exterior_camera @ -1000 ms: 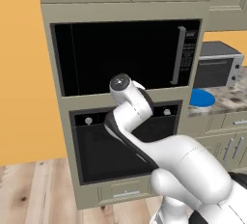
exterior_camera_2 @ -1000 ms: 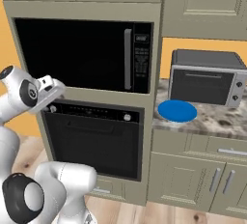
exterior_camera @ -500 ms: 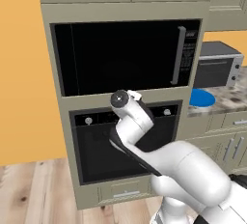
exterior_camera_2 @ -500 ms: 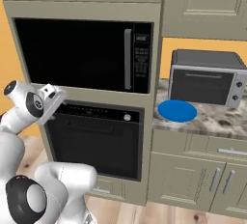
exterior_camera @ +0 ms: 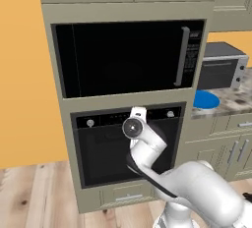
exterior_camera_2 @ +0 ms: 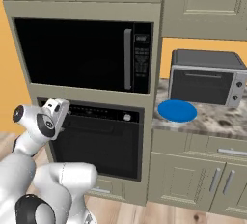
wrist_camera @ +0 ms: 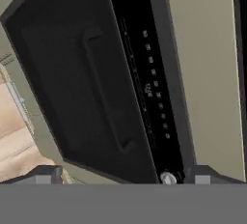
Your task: Take the baked cake out of the oven and place it on the plate for cooling. Then close the oven door.
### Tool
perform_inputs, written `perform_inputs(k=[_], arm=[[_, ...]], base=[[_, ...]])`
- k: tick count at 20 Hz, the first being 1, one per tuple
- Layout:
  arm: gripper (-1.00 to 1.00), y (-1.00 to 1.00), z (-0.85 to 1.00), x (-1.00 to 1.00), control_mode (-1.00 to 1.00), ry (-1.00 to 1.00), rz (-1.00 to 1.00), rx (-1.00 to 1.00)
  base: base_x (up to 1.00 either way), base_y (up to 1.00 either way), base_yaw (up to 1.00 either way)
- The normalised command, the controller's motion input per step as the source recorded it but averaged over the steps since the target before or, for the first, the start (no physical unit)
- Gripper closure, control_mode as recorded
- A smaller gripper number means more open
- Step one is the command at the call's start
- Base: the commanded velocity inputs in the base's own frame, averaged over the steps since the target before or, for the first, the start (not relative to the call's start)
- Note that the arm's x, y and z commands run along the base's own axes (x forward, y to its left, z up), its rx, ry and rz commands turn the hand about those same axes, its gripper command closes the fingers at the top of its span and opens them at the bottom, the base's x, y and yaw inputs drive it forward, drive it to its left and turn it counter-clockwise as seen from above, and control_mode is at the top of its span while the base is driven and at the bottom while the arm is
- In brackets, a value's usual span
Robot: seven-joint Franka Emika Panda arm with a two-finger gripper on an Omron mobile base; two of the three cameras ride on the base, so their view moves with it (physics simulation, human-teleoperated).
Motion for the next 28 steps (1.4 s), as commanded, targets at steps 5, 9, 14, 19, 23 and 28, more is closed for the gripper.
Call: perform_inputs(k=[5,9,14,19,23,28], arm=[[-1.00,-0.01,-0.45,0.00,-1.00,-0.16,0.17,-0.17],[-1.00,0.17,-0.37,0.00,-1.00,-0.20,0.04,-0.18],[-1.00,0.01,-0.44,0.00,-1.00,-0.20,0.02,-0.14],[-1.00,0.00,-0.51,0.01,-1.00,-0.18,0.00,-0.14],[-1.00,0.00,-0.41,0.18,-1.00,-0.16,0.00,-0.07],[-1.00,-0.03,-0.27,0.25,-1.00,-0.12,0.00,0.00]], base=[[0.00,0.00,0.00],[0.00,0.00,0.00],[0.00,0.00,0.00],[0.00,0.00,0.00],[0.00,0.00,0.00],[0.00,0.00,0.00]])
